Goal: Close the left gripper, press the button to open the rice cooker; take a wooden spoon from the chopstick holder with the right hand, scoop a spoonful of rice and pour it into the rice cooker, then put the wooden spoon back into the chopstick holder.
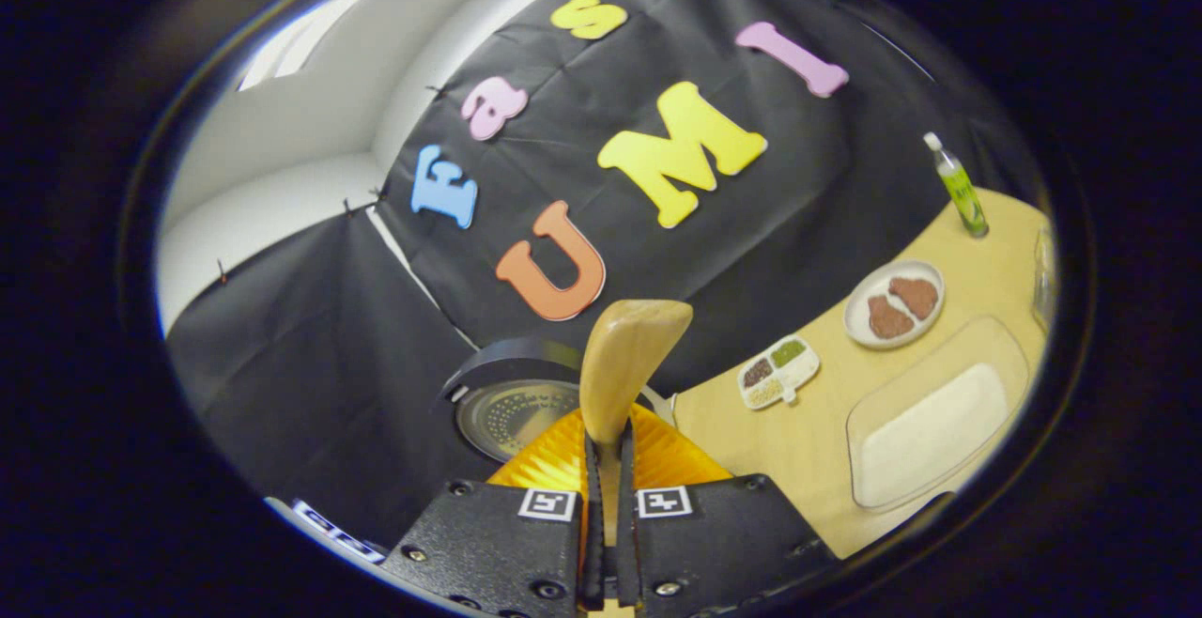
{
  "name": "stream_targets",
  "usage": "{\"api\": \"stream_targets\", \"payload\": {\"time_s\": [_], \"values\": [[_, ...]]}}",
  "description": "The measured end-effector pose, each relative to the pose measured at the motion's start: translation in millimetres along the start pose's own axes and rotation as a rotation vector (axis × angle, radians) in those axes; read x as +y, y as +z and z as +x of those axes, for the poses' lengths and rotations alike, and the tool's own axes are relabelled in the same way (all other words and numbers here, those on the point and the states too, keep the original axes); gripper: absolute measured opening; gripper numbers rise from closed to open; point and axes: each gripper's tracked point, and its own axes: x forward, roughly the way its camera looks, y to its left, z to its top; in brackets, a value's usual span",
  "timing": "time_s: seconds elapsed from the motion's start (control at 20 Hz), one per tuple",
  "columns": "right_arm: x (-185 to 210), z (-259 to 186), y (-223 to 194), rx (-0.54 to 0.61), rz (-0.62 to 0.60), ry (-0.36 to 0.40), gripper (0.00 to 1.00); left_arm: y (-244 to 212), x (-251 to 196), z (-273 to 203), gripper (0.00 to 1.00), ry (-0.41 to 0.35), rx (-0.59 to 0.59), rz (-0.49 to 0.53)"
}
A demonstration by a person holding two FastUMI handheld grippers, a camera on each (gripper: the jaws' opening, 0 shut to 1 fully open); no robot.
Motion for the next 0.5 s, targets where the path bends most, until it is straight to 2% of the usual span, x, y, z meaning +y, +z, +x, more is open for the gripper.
{"api": "stream_targets", "payload": {"time_s": [0.1,0.2,0.5], "values": [[7.5,6.2,-6.6,-0.006,-0.164,-0.016,0.10,-1.5,1.4,-7.9,0.95,-0.004,-0.005,-0.001],[23.8,10.8,-10.5,-0.008,-0.272,-0.011,0.10,0.2,4.9,-10.3,0.95,0.003,-0.006,-0.010],[42.0,22.6,-22.1,-0.028,-0.453,-0.019,0.11,4.6,8.4,-16.4,0.95,0.016,-0.007,-0.025]]}}
